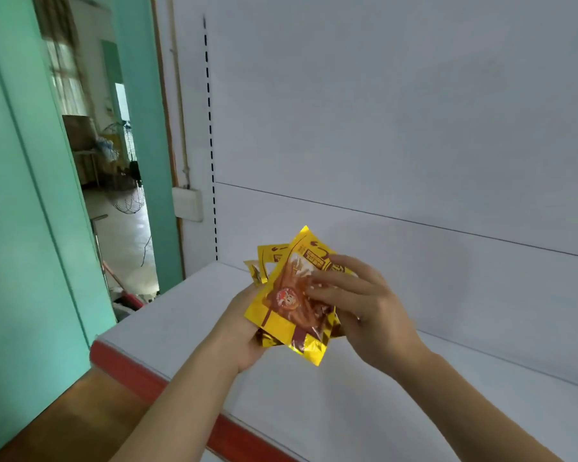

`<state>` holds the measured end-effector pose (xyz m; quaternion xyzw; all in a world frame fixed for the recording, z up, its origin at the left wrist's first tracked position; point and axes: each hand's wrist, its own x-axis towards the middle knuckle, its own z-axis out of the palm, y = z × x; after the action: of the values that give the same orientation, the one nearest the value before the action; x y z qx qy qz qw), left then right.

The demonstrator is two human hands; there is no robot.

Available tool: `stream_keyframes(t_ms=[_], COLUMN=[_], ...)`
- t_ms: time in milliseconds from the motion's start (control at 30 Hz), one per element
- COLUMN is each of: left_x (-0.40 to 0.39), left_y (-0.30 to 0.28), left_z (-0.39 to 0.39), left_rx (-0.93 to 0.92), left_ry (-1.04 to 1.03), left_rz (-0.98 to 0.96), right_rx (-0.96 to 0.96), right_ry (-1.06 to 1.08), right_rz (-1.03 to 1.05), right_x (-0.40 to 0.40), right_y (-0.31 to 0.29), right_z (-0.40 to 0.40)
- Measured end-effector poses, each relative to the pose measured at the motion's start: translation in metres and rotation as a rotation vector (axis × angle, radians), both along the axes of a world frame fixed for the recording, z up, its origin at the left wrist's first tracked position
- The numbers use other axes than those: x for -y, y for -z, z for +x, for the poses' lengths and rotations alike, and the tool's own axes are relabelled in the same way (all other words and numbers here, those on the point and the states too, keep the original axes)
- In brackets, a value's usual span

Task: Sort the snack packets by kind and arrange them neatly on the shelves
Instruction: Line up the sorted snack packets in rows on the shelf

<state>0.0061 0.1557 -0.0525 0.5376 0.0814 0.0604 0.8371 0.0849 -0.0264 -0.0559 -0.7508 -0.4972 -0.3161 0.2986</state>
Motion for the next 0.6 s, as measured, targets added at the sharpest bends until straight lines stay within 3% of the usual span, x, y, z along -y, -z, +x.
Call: stream_keyframes(t_ms=[167,367,467,533,600], left_x=[-0.053,-0.126,-0.164,-0.181,-0.195], left_y=[0.006,0.007,0.01,0.013,0.015], left_z=[0.018,0.021,0.024,0.026,0.027], left_rx=[-0.058,-0.03,-0.054,-0.057,-0.039], left_ry=[0.053,0.202,0.168,0.163,0.186], left_rz=[-0.09,0.062,0.126,0.146,0.133], right_rx=[-0.082,-0.197,-0.518,-0.77,-0.801], right_ry=[0.011,0.215,0.305,0.299,0.364], right_rz=[0.029,0.106,0.239,0.191,0.15], right_x=[-0.044,-0.115,-0.153,-0.178,-0.201], right_y=[0.007,0.018,0.013,0.014,0.017], right_z=[0.006,-0.012,-0.038,-0.05,-0.055])
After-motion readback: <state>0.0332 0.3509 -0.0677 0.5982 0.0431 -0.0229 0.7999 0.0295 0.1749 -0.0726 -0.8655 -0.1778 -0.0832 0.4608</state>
